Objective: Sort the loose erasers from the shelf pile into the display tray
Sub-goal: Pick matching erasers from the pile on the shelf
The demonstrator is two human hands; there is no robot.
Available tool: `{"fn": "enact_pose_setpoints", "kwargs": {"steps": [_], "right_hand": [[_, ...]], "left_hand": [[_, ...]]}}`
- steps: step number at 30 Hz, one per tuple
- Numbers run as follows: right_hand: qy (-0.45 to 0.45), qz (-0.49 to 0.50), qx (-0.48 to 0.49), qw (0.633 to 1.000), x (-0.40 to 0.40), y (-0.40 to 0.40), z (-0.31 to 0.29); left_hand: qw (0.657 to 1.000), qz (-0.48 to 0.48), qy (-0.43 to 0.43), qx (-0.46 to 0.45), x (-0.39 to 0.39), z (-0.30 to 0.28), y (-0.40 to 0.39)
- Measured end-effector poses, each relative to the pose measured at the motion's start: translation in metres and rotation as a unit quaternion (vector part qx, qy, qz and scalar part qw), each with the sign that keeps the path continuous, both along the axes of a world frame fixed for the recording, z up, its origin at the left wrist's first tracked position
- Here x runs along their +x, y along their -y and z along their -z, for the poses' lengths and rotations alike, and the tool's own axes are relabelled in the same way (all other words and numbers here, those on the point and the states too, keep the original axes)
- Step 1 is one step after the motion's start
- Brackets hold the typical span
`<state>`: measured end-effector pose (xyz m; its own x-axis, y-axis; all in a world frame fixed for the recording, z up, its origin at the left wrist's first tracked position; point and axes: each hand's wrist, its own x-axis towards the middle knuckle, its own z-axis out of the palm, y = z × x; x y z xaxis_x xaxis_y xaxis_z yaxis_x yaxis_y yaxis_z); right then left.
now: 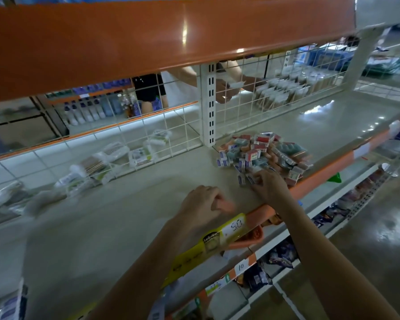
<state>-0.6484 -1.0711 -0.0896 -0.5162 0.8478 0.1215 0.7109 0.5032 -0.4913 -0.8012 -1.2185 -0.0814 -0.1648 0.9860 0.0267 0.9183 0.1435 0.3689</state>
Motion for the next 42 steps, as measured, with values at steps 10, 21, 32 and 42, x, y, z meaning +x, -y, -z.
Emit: {"fn": "enact_pose_setpoints", "kwargs": {"steps": [10, 21, 32, 42], "right_hand": [[-0.107, -0.101, -0.05, 0.988, -0.004, 0.045, -0.016], [-0.179, -0.286, -0.06, 0.939, -0.095, 0.177, -0.052], [-0.141, -0.43, -0.048, 0.89, -0.184, 0.342, -0.067], [-0.003, -0.515, -0.05, 0.856, -0.227, 0.43, -0.051]], "left_hand": [[0.993, -0.08, -0.007, 0.08, -0.019, -0.018, 0.046], [0.957, -0.247, -0.023, 0.15, -0.077, -0.054, 0.203], [0.921, -0.358, -0.04, 0.148, -0.118, -0.066, 0.391], [0.916, -0.373, -0.019, 0.146, -0.155, -0.047, 0.482]]}}
